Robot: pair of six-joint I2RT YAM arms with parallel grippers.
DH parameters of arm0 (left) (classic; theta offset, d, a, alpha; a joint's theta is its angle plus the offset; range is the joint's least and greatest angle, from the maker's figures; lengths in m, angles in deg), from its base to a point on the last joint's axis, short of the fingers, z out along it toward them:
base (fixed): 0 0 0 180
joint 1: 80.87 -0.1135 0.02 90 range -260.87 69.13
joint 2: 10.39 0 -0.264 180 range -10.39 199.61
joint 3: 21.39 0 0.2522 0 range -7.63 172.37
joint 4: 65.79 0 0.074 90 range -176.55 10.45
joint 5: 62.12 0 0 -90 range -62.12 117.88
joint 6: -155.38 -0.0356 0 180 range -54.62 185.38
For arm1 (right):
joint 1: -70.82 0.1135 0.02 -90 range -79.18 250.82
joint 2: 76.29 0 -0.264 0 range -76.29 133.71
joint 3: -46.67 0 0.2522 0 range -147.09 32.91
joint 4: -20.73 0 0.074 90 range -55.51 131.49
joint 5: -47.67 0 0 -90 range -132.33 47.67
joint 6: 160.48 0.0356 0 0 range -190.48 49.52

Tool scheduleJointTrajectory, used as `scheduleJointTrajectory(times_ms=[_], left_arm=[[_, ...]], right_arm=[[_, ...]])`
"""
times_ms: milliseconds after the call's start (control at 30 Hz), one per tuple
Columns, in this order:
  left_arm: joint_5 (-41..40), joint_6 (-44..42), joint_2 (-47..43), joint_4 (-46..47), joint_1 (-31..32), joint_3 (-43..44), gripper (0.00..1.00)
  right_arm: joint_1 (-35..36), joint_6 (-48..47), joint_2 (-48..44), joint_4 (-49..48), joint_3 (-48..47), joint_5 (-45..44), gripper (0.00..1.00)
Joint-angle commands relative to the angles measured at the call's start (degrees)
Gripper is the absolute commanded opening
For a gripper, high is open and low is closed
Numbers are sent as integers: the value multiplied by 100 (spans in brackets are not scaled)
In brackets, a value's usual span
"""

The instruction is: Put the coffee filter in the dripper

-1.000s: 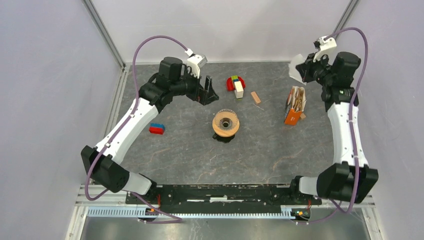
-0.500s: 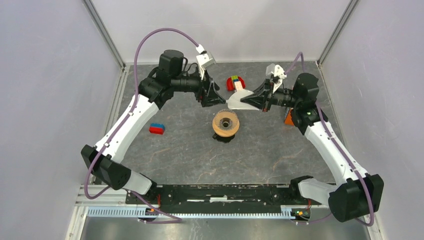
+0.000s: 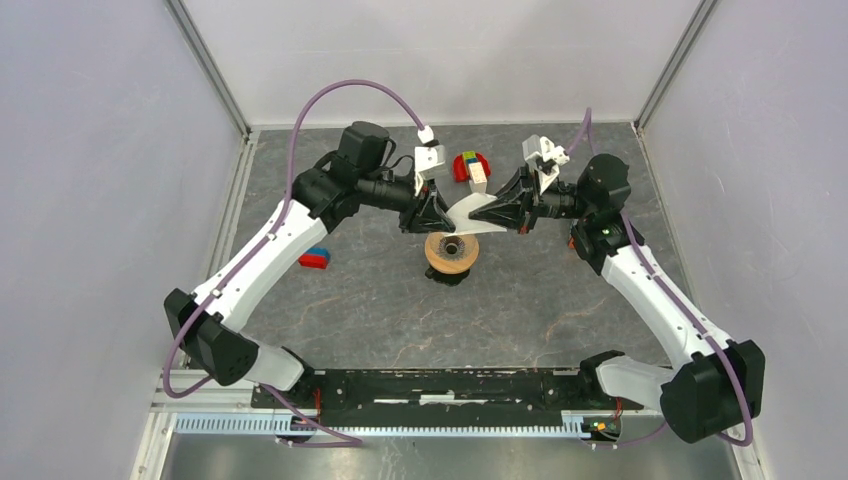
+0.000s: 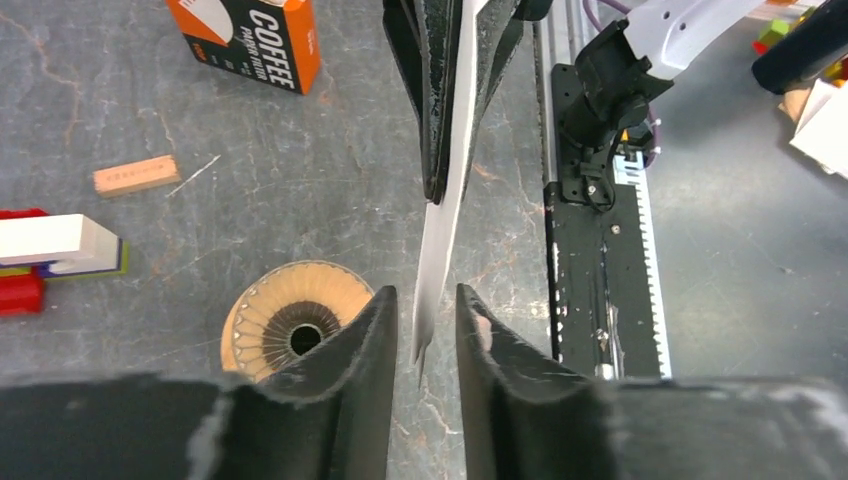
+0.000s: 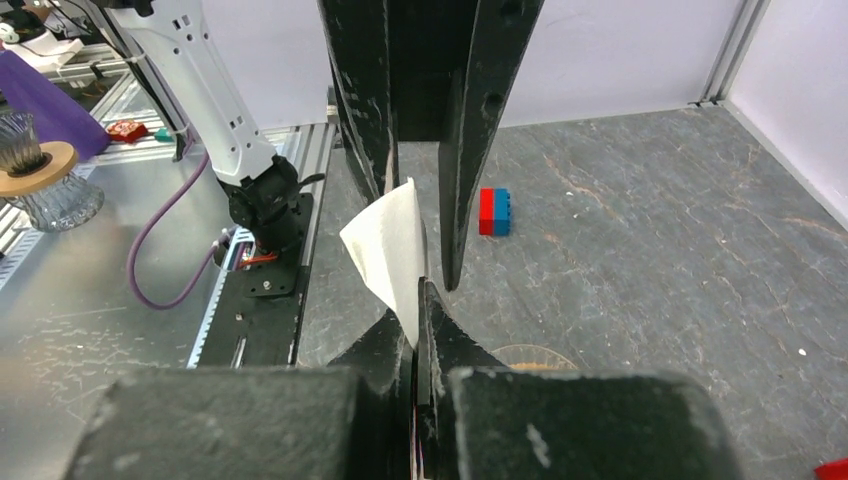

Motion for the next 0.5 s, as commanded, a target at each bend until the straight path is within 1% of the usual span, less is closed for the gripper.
scheduleJointTrajectory(times_ms=[0, 33, 100, 133, 167, 200, 233, 267, 300, 400, 467], left_arm=[[187, -56, -77, 443, 148, -229, 28], [189, 57, -82, 587, 160, -304, 18], [171, 282, -112, 838, 160, -440, 3], [156, 349, -134, 910, 160, -474, 2], [109, 425, -160, 920, 161, -476, 2], [-25, 529, -182, 917, 160, -459, 2], [-200, 666, -213, 915, 160, -434, 2], [-461, 817, -240, 851, 160, -379, 2], [-656, 900, -266, 742, 160, -314, 2], [-1045, 1098, -350, 366, 160, -104, 2], [-997, 1214, -433, 217, 160, -93, 2]], right_arm=[[33, 457, 35, -687, 76, 113, 0], [29, 526, 39, -772, 113, 111, 0], [32, 584, 27, -839, 163, 58, 0], [32, 556, 12, -821, 184, 25, 3], [33, 441, -8, -688, 195, -13, 8], [25, 175, -15, -428, 147, -71, 18], [21, -197, -22, 91, 70, -210, 32], [16, -763, -37, 616, -44, -408, 44], [11, -1108, -56, 1108, -105, -599, 54], [11, -1500, -100, 1331, -32, -759, 61], [14, -1398, -95, 1149, 54, -712, 61]])
